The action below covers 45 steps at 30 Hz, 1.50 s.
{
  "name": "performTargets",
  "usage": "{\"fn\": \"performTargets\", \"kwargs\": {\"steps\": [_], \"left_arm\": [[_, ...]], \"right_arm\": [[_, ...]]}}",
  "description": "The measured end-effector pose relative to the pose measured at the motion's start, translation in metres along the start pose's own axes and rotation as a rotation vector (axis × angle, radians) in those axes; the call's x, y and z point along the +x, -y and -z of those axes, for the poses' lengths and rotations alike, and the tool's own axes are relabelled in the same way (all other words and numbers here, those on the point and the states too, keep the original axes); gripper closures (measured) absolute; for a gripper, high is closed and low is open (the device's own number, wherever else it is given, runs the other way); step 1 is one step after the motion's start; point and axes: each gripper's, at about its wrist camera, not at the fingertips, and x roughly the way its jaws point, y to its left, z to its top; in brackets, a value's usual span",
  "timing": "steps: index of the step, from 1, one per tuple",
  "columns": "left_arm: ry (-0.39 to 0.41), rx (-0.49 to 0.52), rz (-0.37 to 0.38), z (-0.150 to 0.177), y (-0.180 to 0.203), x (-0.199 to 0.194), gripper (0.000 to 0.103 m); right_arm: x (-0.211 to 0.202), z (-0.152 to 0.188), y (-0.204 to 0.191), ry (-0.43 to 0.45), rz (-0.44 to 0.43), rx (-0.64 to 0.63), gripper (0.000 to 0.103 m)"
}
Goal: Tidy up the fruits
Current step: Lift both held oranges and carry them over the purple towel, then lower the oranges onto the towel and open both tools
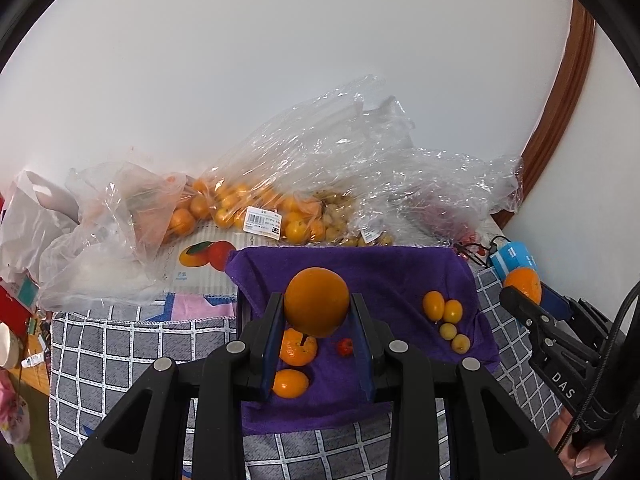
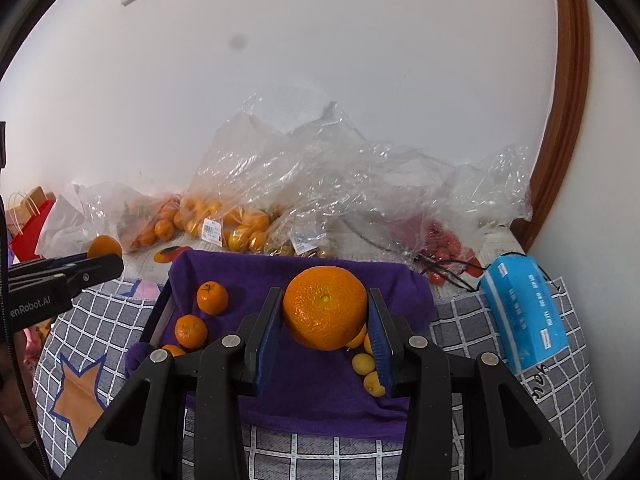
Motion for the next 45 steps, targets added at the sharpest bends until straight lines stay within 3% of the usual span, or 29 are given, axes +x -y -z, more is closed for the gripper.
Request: {"fn": "performTargets", "kwargs": {"steps": [45], "left_arm": [[-0.139,-0.011,0.019,0.006,0.000,0.090,0.073]], "right_arm": [[0.088,0.040,0.017,-0.177,-0.010,0.040,0.062]]}}
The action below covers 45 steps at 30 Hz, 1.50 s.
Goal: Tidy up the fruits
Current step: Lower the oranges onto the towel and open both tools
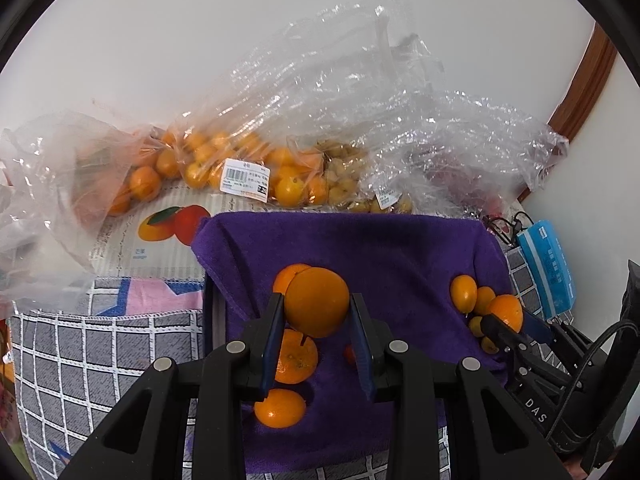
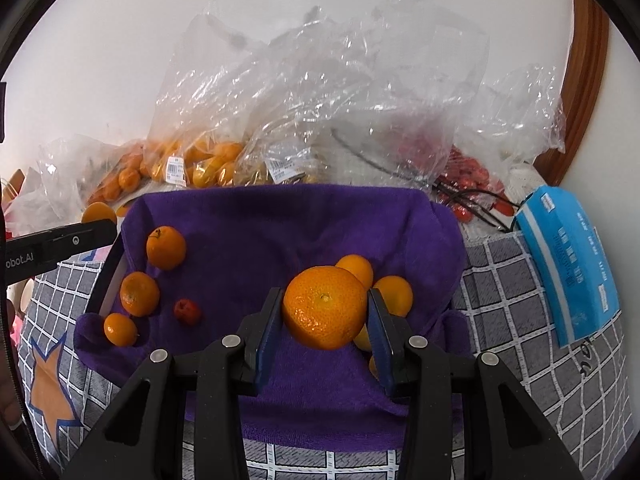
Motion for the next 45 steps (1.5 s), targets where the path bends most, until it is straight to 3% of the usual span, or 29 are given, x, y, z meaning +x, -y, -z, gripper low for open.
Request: {"fn": "performTargets", "kwargs": {"steps": [36,45], "left_arm": [[-0.115,0.017,0.036,0.005,0.011,0.057,0.073],[-0.104,0.041,0.025,0.007,0.015,0.056,0.073]], "right_arm": [[0.038,0.019,-0.006,-0.069,-0.047,-0.035,0.062],[0.047,0.022,-0.005,-0.081,-0.037,-0.030,0.062]]}}
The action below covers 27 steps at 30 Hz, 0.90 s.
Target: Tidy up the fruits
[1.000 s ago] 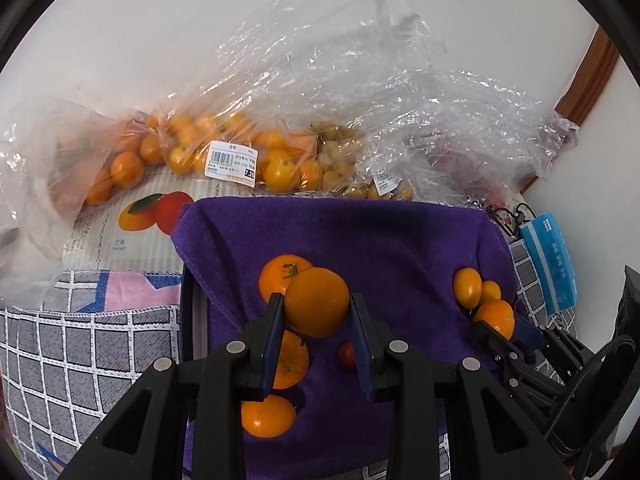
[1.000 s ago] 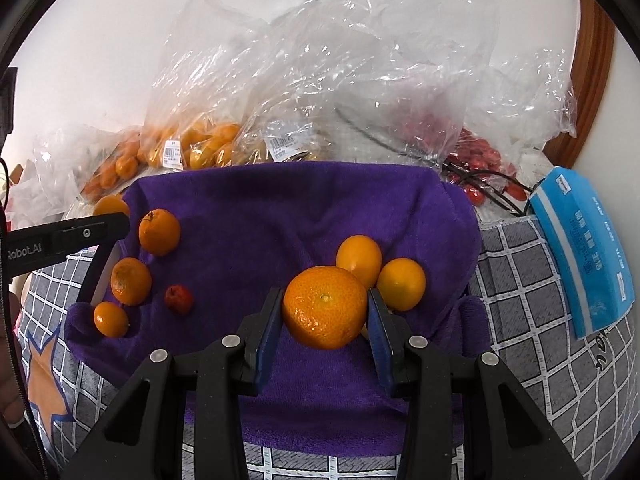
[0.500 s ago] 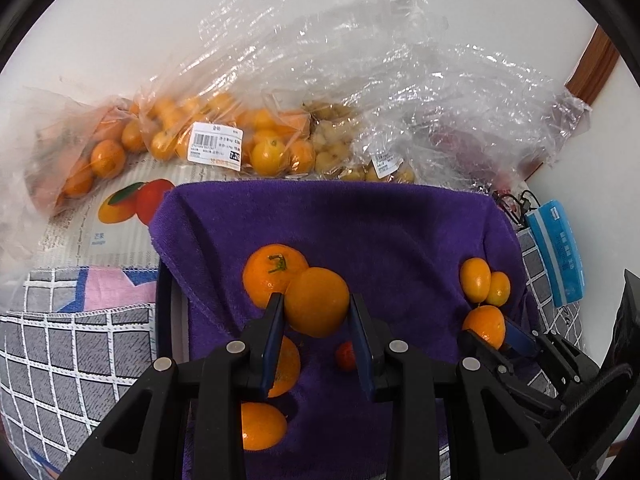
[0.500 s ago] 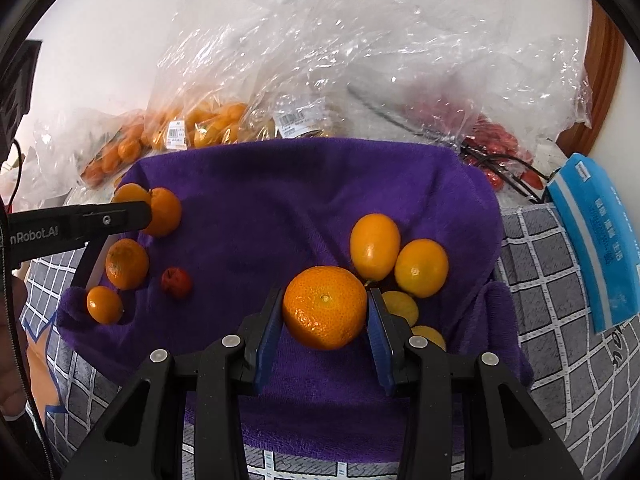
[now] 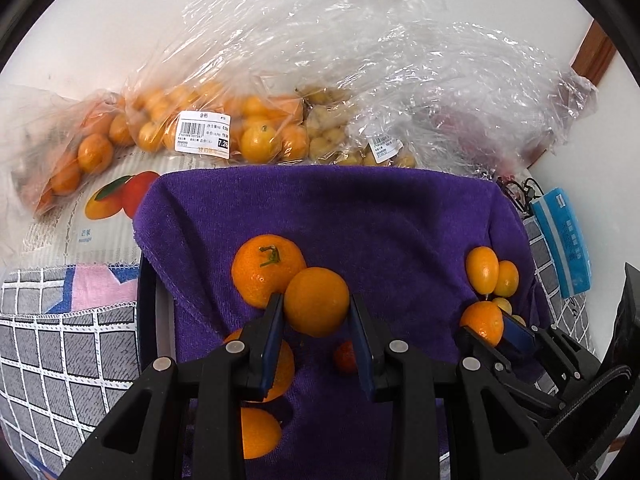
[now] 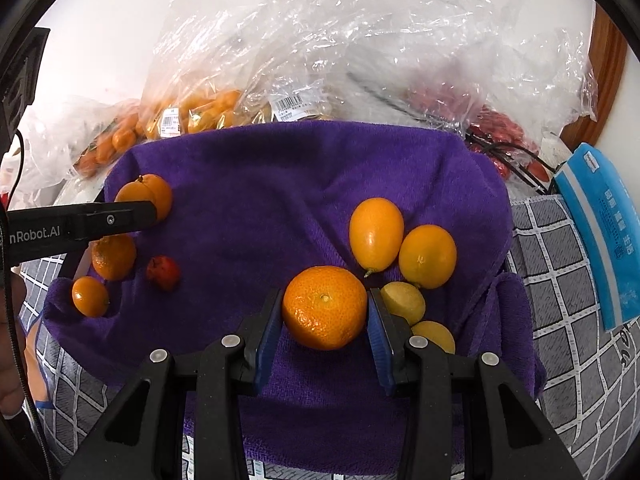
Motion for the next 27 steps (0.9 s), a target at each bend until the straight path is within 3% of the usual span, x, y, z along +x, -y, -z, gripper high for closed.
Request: {"fn": "performTargets", "kwargs": {"steps": [10,14,16,21,27], "left_arm": [[-0.017,0.006,-0.007,0.005,0.004,-0.003,0.066],[-0.007,0.014,-0.026,0.009,0.007,-0.012,0.057],[0.006,0.018,-0.043,0.011,0.009,-0.019,0.052],[0.052,0.022,-0.070,0.023,0.012,-0.048,0.050],[0.129,0.020,-0.099,0.047,0.018,-0.097,0.040]], "right_arm": [[-0.007,0.005,0.003,-0.001,-0.010,0.005,0.060],[-0.016,0.008,0.001,0.011,-0.007,-0.004,0.048],[-0.022,0.010,0.000,0.022,-0.004,-0.009,0.047],[-0.050,0.012,0.000,0.053,0.004,0.011,0.045],[-0.102,0.014,0.001,0.099,0.028,0.037,0.041]]}}
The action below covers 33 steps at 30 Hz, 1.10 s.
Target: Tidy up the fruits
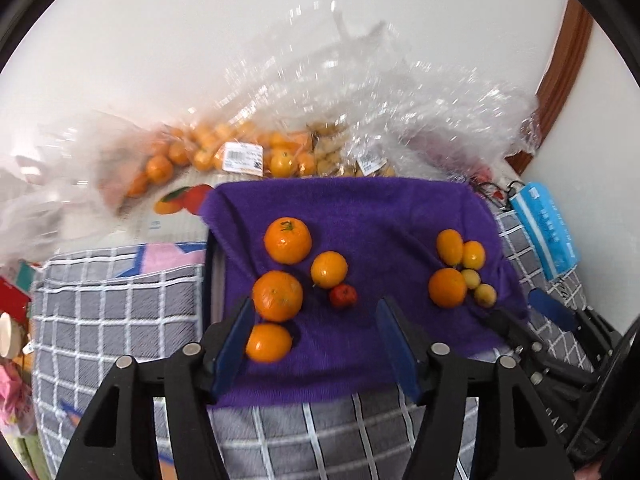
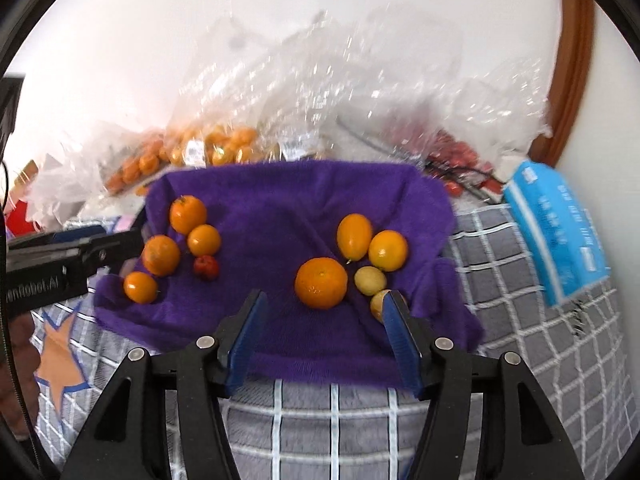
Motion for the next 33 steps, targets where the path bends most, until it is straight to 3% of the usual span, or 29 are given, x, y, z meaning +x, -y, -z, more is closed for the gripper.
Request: {"fn": "performTargets", "kwargs": {"steps": [7,11,15,22,33], "left_arm": [[0.124,-0.011,0.004,0.028,0.003,-0.077,0.024],[0.202,-0.012,-0.013,0.053,0.008,-0.120,0.016],[0.251,-0.018,-0.026,0.074,0.012,-0.146,0.012],[0.318,-0.019,-0.060,0.106,0.021,-0.181,0.009],[0.380,-0.027,-0.095,0.132,0.029,-0.210,0.008]], "right_arm": [[-0.068,0.008,-0.003,0.070,0.033,0.017,0.039],[-0.108,0.024,-0.004,0.132,0.047,0.030,0.017],[-0.141,0.039,-0.006,0.183,0.063,0.016,0.007],[-0.178,0.062,0.001,0.225,0.060,0.044,0.000],[-0.217,0.083,0.000,0.281,0.061,0.030,0.000]]}}
